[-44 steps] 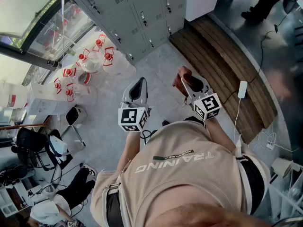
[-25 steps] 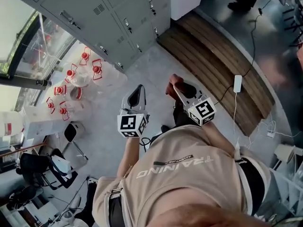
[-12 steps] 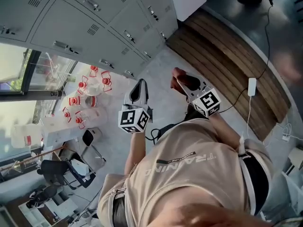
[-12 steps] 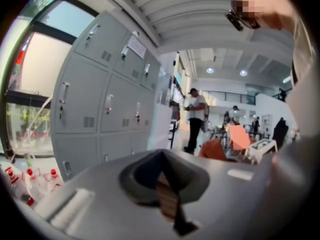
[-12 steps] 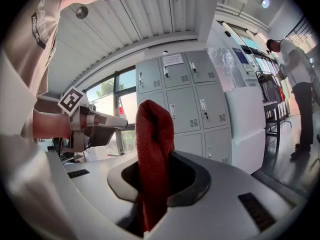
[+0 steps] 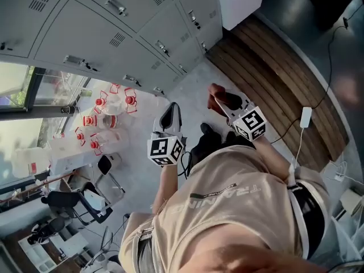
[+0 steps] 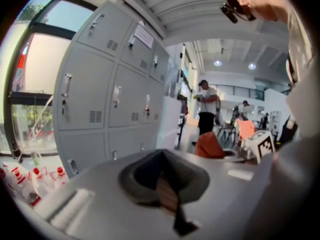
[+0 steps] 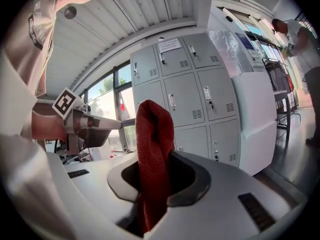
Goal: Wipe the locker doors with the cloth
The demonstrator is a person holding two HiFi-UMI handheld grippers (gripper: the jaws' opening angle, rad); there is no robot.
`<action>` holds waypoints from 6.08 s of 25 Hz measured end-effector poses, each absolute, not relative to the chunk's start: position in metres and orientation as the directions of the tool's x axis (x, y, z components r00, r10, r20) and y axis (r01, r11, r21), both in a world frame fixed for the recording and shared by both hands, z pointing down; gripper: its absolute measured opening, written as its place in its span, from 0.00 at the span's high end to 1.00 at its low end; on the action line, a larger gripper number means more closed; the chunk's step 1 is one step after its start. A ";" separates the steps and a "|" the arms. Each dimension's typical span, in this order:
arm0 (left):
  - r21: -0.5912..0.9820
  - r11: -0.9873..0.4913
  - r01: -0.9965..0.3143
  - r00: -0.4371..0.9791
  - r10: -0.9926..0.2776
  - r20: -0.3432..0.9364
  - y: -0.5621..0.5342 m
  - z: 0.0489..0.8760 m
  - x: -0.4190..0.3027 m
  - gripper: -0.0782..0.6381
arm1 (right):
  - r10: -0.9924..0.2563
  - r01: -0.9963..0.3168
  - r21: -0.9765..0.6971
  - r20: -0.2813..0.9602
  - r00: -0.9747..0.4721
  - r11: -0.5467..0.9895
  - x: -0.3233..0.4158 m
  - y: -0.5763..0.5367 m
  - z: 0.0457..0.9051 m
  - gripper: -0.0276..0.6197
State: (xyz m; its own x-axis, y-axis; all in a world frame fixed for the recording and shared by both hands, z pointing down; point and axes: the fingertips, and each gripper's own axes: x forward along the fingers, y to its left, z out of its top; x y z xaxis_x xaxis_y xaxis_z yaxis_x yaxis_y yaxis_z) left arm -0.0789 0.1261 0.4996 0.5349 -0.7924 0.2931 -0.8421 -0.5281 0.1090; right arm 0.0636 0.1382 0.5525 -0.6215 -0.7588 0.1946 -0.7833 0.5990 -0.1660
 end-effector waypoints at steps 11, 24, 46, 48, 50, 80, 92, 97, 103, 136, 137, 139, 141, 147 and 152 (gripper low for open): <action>0.050 -0.547 -0.836 0.547 -0.822 0.159 -0.008 0.463 -0.134 0.88 | -0.771 -0.792 -0.083 0.188 -0.609 0.606 0.005 0.026 0.503 0.85; 0.099 -0.560 -0.823 0.568 -0.813 0.125 -0.102 0.460 -0.159 0.88 | -0.786 -0.796 -0.033 0.141 -0.602 0.604 -0.030 -0.076 0.466 0.85; 0.152 -0.258 -0.954 0.283 -0.943 0.176 -0.227 0.444 -0.137 0.88 | -0.458 -0.371 0.428 0.116 -0.882 0.824 -0.074 -0.267 0.407 0.85; 0.148 -0.233 -0.961 0.260 -0.946 0.195 -0.224 0.447 -0.142 0.88 | -0.458 -0.356 0.495 0.097 -0.884 0.793 -0.080 -0.272 0.383 0.85; 0.148 -0.216 -0.965 0.244 -0.947 0.207 -0.223 0.451 -0.148 0.88 | -0.465 -0.344 0.590 0.060 -0.883 0.730 -0.086 -0.275 0.351 0.85; 0.181 -0.303 -0.936 0.322 -0.943 0.085 -0.200 0.425 -0.183 0.88 | -0.759 -0.262 0.953 -0.282 -0.586 -0.152 -0.159 -0.291 0.178 0.85; 0.207 -0.292 -0.934 0.321 -0.939 0.121 -0.187 0.441 -0.197 0.88 | -0.802 -0.164 0.983 -0.033 -0.596 0.081 -0.161 -0.293 0.283 0.85; 0.218 -0.284 -0.934 0.315 -0.941 0.123 -0.184 0.444 -0.198 0.88 | -0.804 -0.134 0.979 0.044 -0.593 0.152 -0.155 -0.291 0.331 0.85; 0.215 -0.268 -0.939 0.301 -0.943 0.143 -0.177 0.449 -0.203 0.88 | -0.803 -0.107 0.961 0.150 -0.576 0.256 -0.150 -0.295 0.387 0.85; 0.209 -0.291 -0.934 0.331 -0.924 0.193 -0.188 0.465 -0.165 0.88 | -0.791 -0.104 0.939 0.213 -0.574 0.328 -0.088 -0.287 0.443 0.85; 0.209 -0.299 -0.931 0.338 -0.923 0.186 -0.190 0.463 -0.163 0.88 | -0.798 -0.134 0.950 0.156 -0.582 0.283 -0.085 -0.285 0.414 0.85; 0.208 -0.313 -0.927 0.350 -0.921 0.172 -0.193 0.458 -0.158 0.88 | -0.809 -0.191 0.964 0.041 -0.587 0.187 -0.078 -0.281 0.355 0.85; 0.206 -0.330 -0.921 0.364 -0.918 0.159 -0.196 0.454 -0.152 0.88 | -0.814 -0.236 0.969 -0.074 -0.576 0.079 -0.070 -0.277 0.301 0.85; 0.187 -0.373 -0.909 0.402 -0.904 0.149 -0.200 0.449 -0.139 0.88 | -0.776 -0.317 0.923 -0.362 -0.517 -0.220 -0.052 -0.277 0.174 0.85; 0.184 -0.367 -0.912 0.394 -0.908 0.142 -0.196 0.445 -0.140 0.88 | -0.764 -0.327 0.897 -0.428 -0.482 -0.297 -0.049 -0.298 0.138 0.85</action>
